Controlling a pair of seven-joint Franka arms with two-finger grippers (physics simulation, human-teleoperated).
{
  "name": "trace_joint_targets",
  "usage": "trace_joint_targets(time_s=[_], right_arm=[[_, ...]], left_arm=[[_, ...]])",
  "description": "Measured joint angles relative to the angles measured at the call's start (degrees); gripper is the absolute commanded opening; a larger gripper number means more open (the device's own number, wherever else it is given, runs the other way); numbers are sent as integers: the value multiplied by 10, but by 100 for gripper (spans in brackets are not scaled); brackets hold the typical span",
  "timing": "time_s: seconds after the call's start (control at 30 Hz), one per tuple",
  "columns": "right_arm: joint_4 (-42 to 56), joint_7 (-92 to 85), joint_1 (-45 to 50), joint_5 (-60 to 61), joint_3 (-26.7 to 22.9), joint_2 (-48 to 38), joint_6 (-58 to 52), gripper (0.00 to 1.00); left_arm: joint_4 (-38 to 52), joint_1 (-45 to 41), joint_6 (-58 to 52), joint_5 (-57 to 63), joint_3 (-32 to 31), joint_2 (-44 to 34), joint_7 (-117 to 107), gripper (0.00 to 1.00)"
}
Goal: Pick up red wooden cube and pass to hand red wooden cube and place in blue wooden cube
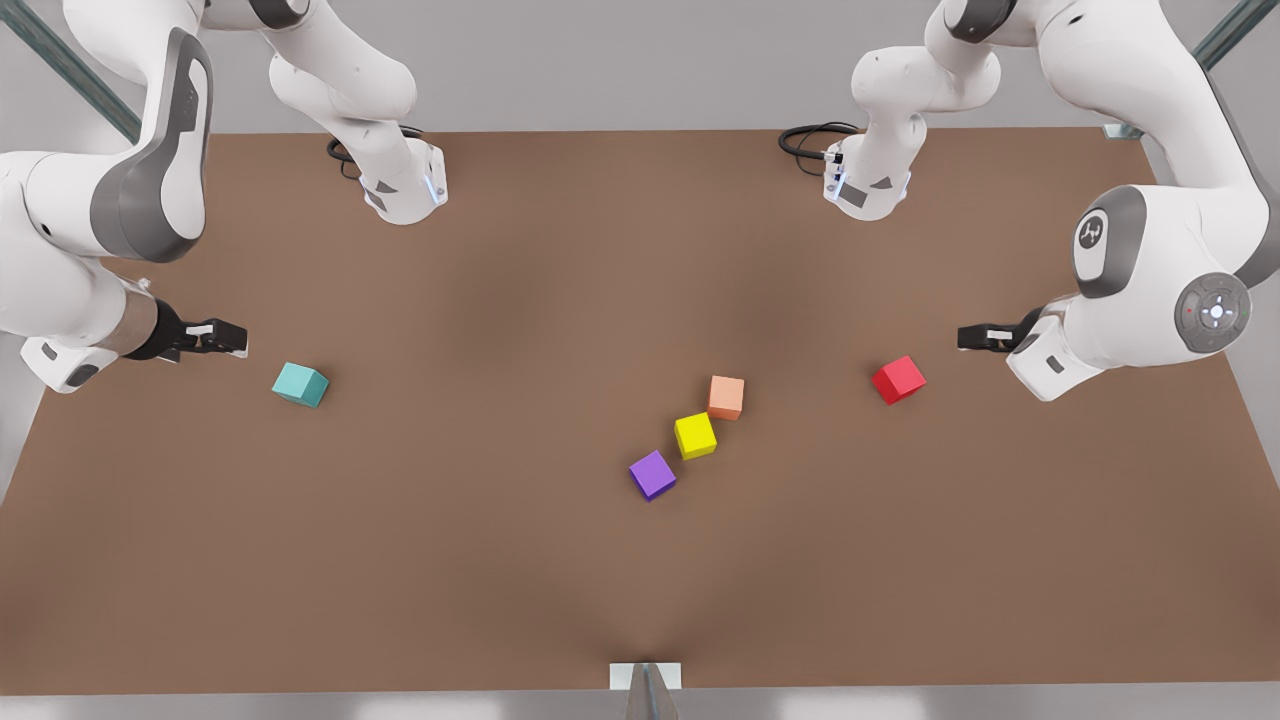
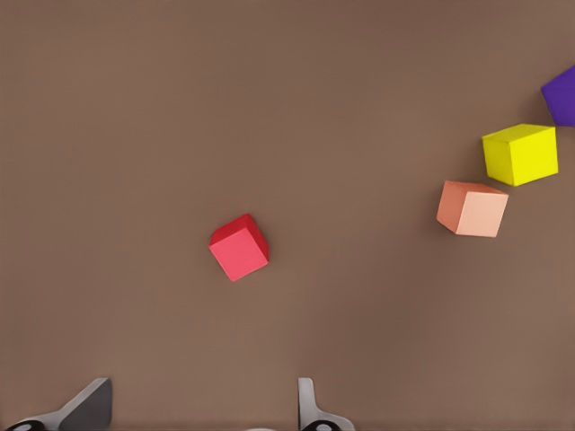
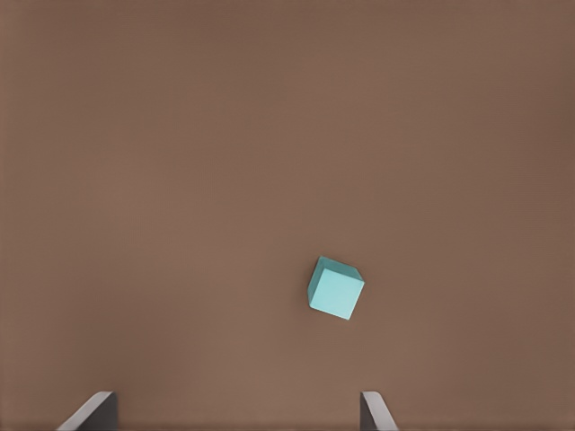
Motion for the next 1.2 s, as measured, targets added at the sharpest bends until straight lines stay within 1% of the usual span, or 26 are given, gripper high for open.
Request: trace_joint_targets(time_s=[0.1,0.13,0.2,0.3,0.4,0.57,0.7,0.93,1.2], right_arm=[[0,-1,0,0,0,0,0,100],[0,-1,0,0,0,1,1,100],[0,-2,1,1,0,1,1,100],[0,-3,0,1,0,1,1,100],[0,-3,0,2,0,1,2,100],[-1,-4,0,2,0,1,2,100],[-1,-5,1,1,0,1,2,100],[-1,-6,1,1,1,0,2,100],[-2,-8,1,1,1,0,2,100]], left_arm=[[-13,-1,3,0,1,0,0,100],[-42,-5,11,0,1,0,-1,100],[-147,-12,57,0,1,3,-8,100],[-272,-23,169,-1,2,17,-35,100],[-345,-19,276,-4,16,19,-65,100],[-401,-12,375,-14,25,20,-117,100],[-415,-9,422,-20,27,25,-156,100],[-443,-6,477,-22,27,38,-205,100],[-456,-6,516,-22,27,63,-242,100]])
